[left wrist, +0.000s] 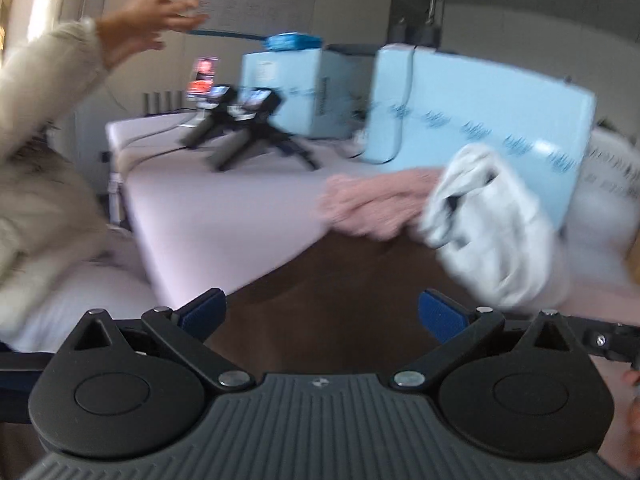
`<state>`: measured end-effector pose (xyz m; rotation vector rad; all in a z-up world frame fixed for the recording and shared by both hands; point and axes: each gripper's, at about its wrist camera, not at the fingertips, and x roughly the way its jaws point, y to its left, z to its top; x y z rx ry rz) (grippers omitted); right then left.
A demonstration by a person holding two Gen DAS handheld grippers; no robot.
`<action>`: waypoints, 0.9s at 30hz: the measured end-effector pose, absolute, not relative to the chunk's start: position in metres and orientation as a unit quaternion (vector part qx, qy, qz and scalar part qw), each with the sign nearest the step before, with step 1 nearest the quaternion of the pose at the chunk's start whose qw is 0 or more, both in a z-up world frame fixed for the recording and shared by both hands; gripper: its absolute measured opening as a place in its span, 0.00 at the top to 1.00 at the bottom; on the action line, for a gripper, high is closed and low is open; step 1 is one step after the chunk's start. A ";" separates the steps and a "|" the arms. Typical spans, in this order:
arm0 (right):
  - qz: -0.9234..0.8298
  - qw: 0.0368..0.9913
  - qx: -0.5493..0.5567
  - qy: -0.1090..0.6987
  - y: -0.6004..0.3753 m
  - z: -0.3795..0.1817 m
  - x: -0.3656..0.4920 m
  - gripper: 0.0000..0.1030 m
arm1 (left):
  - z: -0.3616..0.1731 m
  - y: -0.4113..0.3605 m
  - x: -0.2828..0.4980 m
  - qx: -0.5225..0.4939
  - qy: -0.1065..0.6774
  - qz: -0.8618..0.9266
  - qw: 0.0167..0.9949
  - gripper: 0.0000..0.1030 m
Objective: Fold clothes
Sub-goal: 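Grasp the brown leather jacket with both grippers and lift it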
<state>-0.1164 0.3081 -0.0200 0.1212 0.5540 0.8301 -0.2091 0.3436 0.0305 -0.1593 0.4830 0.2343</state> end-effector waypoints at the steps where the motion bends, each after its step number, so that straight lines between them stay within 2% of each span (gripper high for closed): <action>1: 0.403 0.873 0.050 0.269 0.313 -0.021 -0.119 0.00 | 0.025 0.345 -0.208 -0.083 0.253 0.098 0.959 0.00; 5: 0.387 0.868 0.072 0.302 0.325 -0.028 -0.116 0.00 | 0.003 0.340 -0.198 -0.095 0.305 0.039 0.947 0.00; 8: 0.361 0.873 0.103 0.311 0.326 -0.031 -0.117 0.00 | -0.004 0.316 -0.197 -0.027 0.290 0.061 0.955 0.00; 11: 0.323 0.888 0.102 0.312 0.345 -0.034 -0.107 0.00 | -0.003 0.301 -0.192 -0.006 0.289 0.064 0.955 0.00; 12: 0.315 0.892 0.095 0.311 0.352 -0.034 -0.107 0.02 | -0.001 0.300 -0.191 -0.004 0.290 0.061 0.955 0.05; 13: 0.305 0.896 0.087 0.310 0.358 -0.034 -0.106 0.06 | 0.000 0.301 -0.191 -0.005 0.288 0.056 0.956 0.14; 15: 0.291 0.903 0.085 0.305 0.360 -0.033 -0.106 0.42 | 0.003 0.303 -0.192 -0.012 0.291 0.041 0.956 0.27; 16: 0.285 0.904 0.093 0.305 0.361 -0.034 -0.103 0.49 | 0.005 0.305 -0.192 -0.015 0.294 0.033 0.955 0.42; 17: 0.282 0.903 0.107 0.307 0.359 -0.036 -0.098 0.64 | 0.007 0.305 -0.194 -0.022 0.296 0.023 0.955 0.55; 18: 0.283 0.900 0.120 0.310 0.352 -0.039 -0.093 0.71 | 0.010 0.304 -0.197 -0.028 0.299 0.013 0.954 0.61; 20: 0.291 0.891 0.146 0.315 0.342 -0.041 -0.089 0.80 | 0.015 0.300 -0.195 -0.034 0.304 -0.005 0.952 0.80; 21: 0.295 0.893 0.147 0.306 0.338 -0.039 -0.092 0.85 | 0.017 0.297 -0.194 -0.032 0.303 -0.009 0.952 0.82; 23: 0.299 0.903 0.138 0.276 0.330 -0.031 -0.099 0.89 | 0.024 0.288 -0.193 -0.020 0.298 -0.014 0.954 0.86; 27: 0.293 0.919 0.128 0.231 0.323 -0.006 -0.105 0.95 | 0.044 0.262 -0.197 0.031 0.260 -0.011 0.965 0.88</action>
